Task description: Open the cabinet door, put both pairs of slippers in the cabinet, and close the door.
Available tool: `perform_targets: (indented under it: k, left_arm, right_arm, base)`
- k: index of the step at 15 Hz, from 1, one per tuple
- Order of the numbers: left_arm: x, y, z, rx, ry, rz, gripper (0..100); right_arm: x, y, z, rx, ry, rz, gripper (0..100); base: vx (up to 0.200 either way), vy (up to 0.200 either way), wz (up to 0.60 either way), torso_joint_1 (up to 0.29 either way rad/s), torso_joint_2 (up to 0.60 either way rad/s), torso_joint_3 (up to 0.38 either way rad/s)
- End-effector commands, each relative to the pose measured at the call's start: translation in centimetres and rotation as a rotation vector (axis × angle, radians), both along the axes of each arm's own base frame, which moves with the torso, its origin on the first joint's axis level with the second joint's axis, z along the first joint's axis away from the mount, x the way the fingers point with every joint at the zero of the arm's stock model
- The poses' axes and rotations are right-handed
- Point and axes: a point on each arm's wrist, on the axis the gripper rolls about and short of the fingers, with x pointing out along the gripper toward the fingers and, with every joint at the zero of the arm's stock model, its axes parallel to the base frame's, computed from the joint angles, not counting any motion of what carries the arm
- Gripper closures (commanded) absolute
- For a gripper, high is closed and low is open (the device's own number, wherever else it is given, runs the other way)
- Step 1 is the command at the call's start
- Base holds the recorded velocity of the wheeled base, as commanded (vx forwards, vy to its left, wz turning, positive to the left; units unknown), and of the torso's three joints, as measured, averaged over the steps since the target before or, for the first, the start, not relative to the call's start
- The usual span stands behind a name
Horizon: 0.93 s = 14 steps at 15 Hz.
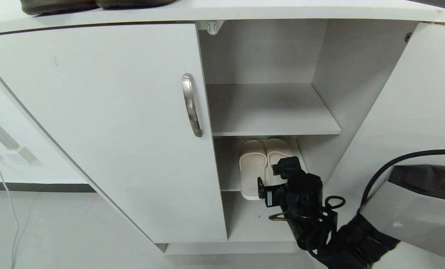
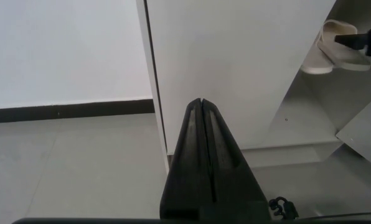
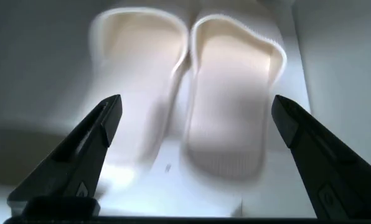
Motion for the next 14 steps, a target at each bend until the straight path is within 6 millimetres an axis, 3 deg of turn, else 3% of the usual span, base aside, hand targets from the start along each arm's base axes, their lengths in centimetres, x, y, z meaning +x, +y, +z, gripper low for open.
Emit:
perform_targets:
  k: [1,3,6,12,14]
  left_arm:
    - [0.0,0.0,0.0,0.001,-0.001,0.0,100]
    - [0.0,0.0,0.0,0.001,-0.001,0.0,100]
    - [0.0,0.0,0.0,0.0,0.001,0.0,100]
    - [0.0,0.0,0.0,-0.004,0.0,0.0,100]
    - [0.0,0.0,0.0,-0.002,-0.001,0.0,100]
  right_arm:
    - [-5.0,-1.5,2.4,0.027,-0.023,0.072,0]
    - [-6.5,-1.6,2.6,0.029,-0.026,0.104,0]
    - [-6.8,-1.6,2.4,0.015,-0.02,0.113,0]
    - [-7.4,-1.8,1.7,-0.011,0.003,0.125,0]
    - [-7.5,-1.9,1.7,-0.01,0.002,0.127,0]
  base:
    - [0.0,0.0,0.0,0.0,0.0,0.0]
    - [0.0,0.0,0.0,0.0,0.0,0.0]
    - [0.0,0.0,0.0,0.0,0.0,0.0]
    - [-0.2,0.0,0.0,0.005,0.0,0.001]
    - [0.0,0.0,0.0,0.0,0.0,0.0]
